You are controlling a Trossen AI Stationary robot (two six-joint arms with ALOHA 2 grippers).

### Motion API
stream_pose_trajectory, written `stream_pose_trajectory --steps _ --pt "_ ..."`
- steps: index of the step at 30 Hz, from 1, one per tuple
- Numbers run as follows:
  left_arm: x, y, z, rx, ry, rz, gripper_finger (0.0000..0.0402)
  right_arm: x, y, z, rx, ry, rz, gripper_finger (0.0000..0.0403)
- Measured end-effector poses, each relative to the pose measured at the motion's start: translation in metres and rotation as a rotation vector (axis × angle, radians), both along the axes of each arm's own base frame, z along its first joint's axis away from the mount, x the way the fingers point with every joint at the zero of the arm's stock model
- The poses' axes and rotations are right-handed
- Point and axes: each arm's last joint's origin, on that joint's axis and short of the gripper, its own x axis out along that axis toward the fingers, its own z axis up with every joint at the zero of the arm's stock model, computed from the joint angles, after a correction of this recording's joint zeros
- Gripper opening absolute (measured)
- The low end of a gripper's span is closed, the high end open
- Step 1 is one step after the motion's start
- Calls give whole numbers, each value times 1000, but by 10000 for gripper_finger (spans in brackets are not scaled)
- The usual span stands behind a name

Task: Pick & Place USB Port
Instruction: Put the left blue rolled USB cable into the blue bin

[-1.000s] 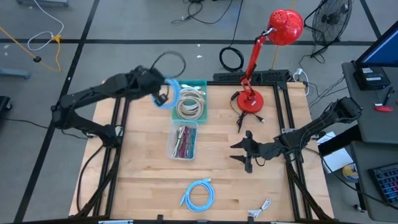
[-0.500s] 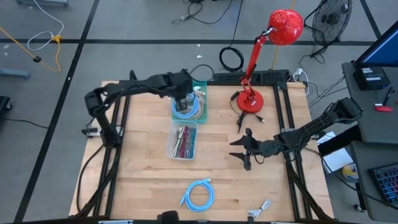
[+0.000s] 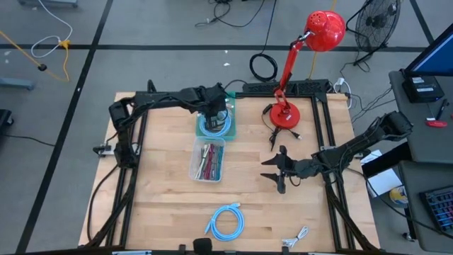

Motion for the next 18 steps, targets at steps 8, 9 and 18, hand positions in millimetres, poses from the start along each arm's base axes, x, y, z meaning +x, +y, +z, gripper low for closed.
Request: stream_pose_trajectory --steps 8,9,18 --pt "12 1 -9 123 16 -5 11 0 0 1 0 -8 1 203" --pt "13 0 -8 125 17 -8 16 0 0 1 0 -8 1 203" --pt "10 -10 -5 61 72 9 38 0 0 1 -4 -7 2 203"
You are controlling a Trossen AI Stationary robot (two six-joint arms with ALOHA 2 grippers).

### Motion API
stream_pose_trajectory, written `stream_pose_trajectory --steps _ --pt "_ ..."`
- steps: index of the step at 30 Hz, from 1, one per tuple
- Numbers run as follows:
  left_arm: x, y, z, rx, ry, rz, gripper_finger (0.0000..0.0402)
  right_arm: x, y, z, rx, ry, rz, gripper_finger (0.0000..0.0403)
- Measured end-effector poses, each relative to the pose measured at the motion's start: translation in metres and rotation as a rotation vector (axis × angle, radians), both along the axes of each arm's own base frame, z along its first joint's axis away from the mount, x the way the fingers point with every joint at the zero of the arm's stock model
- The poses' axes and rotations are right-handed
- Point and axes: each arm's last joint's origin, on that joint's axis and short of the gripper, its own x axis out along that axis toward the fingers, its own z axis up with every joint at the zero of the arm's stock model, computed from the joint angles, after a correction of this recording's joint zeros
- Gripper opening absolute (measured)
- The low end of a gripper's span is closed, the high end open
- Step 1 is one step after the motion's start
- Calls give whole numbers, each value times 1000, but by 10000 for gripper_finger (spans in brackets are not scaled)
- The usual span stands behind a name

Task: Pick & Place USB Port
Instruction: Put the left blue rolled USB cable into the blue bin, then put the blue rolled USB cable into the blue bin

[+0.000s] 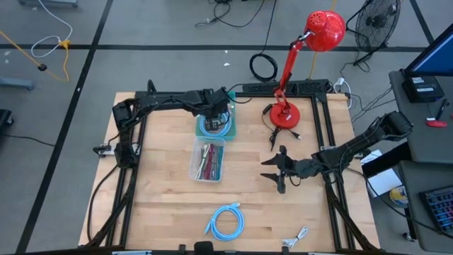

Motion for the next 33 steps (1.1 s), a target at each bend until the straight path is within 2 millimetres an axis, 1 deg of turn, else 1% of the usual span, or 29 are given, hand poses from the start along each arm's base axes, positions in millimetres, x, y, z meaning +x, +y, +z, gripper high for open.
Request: stream_pose_trajectory --steps 3,6,10,14,18,22,29,31,33 --pt "1 -6 6 62 13 7 39 0 0 0 0 0 0 203" --pt "3 -14 19 98 -37 -12 49 0 0 0 1 0 0 203" --pt "3 -19 34 107 -117 4 93 0 0 0 2 0 -1 203" --pt "0 -19 36 97 -105 20 138 0 0 0 4 0 -1 203" --pt "-1 -19 36 100 -106 35 161 0 0 0 7 -1 -3 203" --pt "1 -19 38 142 -121 55 159 0 0 0 7 0 -3 203" --pt "6 -21 39 137 -182 76 132 0 0 0 4 0 -2 203" --pt "7 -28 46 115 -220 58 126 0 0 0 3 4 -2 203" --pt "6 -37 57 87 -273 26 123 0 0 -1 8 9 -5 203"
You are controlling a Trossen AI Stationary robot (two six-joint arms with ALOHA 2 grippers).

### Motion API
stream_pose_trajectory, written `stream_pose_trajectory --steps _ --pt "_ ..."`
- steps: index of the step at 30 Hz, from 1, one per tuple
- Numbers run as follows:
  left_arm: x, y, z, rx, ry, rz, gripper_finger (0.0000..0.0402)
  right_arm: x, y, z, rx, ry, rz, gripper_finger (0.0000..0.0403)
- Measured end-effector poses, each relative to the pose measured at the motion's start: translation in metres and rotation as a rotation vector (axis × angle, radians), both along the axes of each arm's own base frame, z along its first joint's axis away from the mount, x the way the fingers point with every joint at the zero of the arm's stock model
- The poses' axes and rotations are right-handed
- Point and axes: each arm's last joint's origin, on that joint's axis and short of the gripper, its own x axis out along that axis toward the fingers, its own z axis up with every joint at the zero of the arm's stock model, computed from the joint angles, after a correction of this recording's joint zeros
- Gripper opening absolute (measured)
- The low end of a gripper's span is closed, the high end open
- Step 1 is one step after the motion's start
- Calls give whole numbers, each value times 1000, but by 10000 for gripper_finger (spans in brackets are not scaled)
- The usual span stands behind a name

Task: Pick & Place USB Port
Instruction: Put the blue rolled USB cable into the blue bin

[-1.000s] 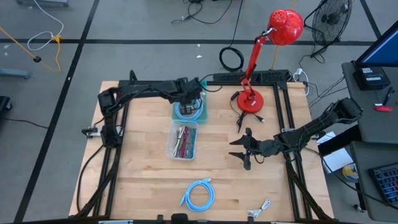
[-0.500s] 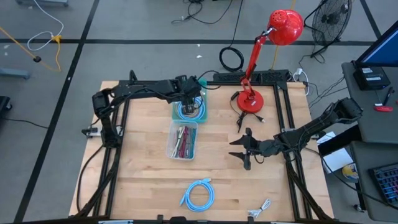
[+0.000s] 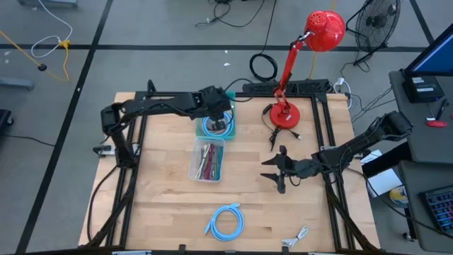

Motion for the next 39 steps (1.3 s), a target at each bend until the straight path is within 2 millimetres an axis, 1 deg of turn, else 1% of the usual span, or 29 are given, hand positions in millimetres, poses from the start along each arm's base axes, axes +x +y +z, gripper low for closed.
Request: stream_pose_trajectory --steps 2,5,9,11,14,17,21,23,25,28,31,33,35,39 --pt "-5 -11 14 -60 -54 -36 123 0 0 0 16 1 -5 203" --pt "-15 -35 30 -190 -84 -108 124 -1 0 -2 35 17 -17 203" --pt "-30 -76 52 -364 -108 -231 124 0 -1 -2 41 14 -23 203" --pt "-35 -100 58 -420 -102 -290 124 0 -2 -2 49 15 -28 203" --pt "-36 -140 64 -448 -109 -390 124 0 -2 -2 66 23 -19 203" --pt "-39 -183 64 -447 -95 -461 124 1 -1 -1 106 16 9 203" --pt "-49 -236 57 -342 -80 -485 124 4 -1 4 164 12 55 203" --pt "-55 -257 52 -275 -121 -468 124 7 -1 8 188 14 72 203" --pt "-64 -273 45 -209 -144 -435 124 12 -1 11 197 26 87 203" --pt "-77 -289 36 -108 -197 -357 124 22 1 17 194 57 112 203" --pt "-85 -296 23 -22 -247 -285 124 39 4 20 176 111 138 203" --pt "-87 -297 15 20 -271 -239 124 53 6 21 164 156 166 203" --pt "-89 -295 12 42 -301 -190 124 68 7 20 150 213 195 203" --pt "-90 -294 6 21 -326 -139 124 92 7 11 72 409 207 203"
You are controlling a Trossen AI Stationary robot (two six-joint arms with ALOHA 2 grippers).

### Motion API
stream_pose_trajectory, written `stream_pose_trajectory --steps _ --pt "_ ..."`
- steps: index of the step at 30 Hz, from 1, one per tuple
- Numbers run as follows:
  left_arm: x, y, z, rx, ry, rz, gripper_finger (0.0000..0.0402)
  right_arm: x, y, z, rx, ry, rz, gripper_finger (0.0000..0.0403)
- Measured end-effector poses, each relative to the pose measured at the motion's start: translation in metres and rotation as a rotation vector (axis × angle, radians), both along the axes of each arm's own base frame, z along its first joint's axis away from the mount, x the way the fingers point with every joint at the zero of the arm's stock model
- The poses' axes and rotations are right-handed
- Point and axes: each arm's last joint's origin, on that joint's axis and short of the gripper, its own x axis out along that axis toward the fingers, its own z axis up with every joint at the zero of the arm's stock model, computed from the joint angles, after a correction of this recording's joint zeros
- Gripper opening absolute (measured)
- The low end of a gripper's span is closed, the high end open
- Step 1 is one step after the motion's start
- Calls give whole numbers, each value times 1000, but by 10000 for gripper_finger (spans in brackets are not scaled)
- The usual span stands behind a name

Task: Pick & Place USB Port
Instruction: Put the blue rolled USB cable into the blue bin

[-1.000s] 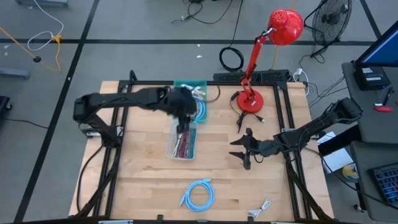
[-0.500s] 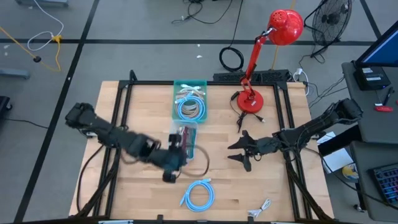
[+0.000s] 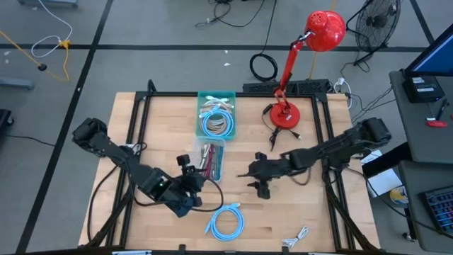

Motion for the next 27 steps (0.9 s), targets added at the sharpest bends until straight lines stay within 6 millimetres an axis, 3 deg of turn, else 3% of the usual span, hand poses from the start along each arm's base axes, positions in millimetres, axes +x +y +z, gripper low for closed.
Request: stream_pose_trajectory --steps 4,16,27 --pt "-1 0 -8 -25 -14 19 124 20 3 -7 -88 145 48 203" --pt "-13 -2 -29 -102 -28 86 124 70 28 6 -103 195 196 203" --pt "-20 -20 -26 -252 -223 191 124 70 82 26 -88 68 244 203"
